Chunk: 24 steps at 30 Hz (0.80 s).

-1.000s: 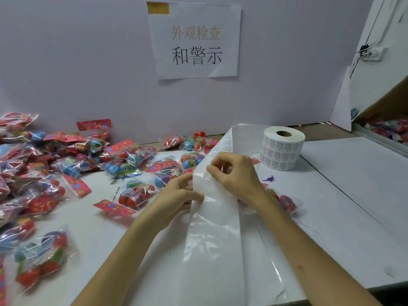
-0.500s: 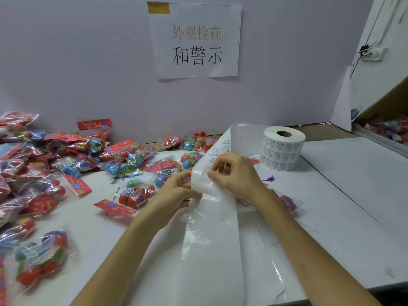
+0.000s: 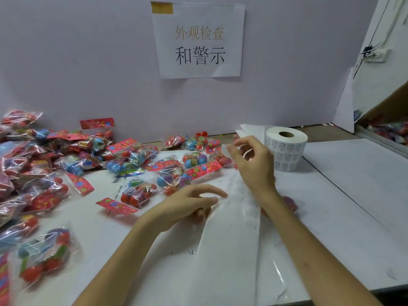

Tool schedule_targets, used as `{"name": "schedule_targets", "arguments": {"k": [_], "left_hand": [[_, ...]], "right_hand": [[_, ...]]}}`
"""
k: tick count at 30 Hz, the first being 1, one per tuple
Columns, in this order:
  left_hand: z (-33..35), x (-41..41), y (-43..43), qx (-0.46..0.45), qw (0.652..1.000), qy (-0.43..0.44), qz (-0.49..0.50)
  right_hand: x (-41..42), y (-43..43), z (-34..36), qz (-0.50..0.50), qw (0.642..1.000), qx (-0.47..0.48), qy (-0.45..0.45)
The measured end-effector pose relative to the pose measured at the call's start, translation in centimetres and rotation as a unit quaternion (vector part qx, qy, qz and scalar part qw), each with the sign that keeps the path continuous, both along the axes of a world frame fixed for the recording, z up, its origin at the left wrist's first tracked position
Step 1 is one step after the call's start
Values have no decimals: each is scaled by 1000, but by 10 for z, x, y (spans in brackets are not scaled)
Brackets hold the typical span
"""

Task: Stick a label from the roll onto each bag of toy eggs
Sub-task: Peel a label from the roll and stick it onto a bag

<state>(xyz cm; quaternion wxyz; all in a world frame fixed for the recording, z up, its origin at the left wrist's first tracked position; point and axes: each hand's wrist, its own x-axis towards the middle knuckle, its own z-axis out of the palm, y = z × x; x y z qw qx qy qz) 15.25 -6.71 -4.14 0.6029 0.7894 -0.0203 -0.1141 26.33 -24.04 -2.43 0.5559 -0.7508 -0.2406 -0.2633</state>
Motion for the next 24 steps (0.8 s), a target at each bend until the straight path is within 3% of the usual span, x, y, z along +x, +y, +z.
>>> {"name": "schedule_targets", "arguments": {"k": [3, 9, 14, 20, 24], "left_hand": [[3, -1, 0, -13, 1000, 3, -12], [8, 1, 6, -223, 971, 8, 91], [13, 1, 8, -291, 946, -4, 140], [14, 2, 8, -296, 930, -73, 204], [16, 2, 5, -218, 940, -116, 234]], "right_hand": [[-5, 3, -1, 60, 998, -34, 3], [-8, 11, -6, 143, 983, -117, -19], [-8, 10, -8, 156, 978, -136, -9], [-8, 9, -9, 180, 971, -147, 49], [-13, 17, -5, 247, 959, -35, 136]]}}
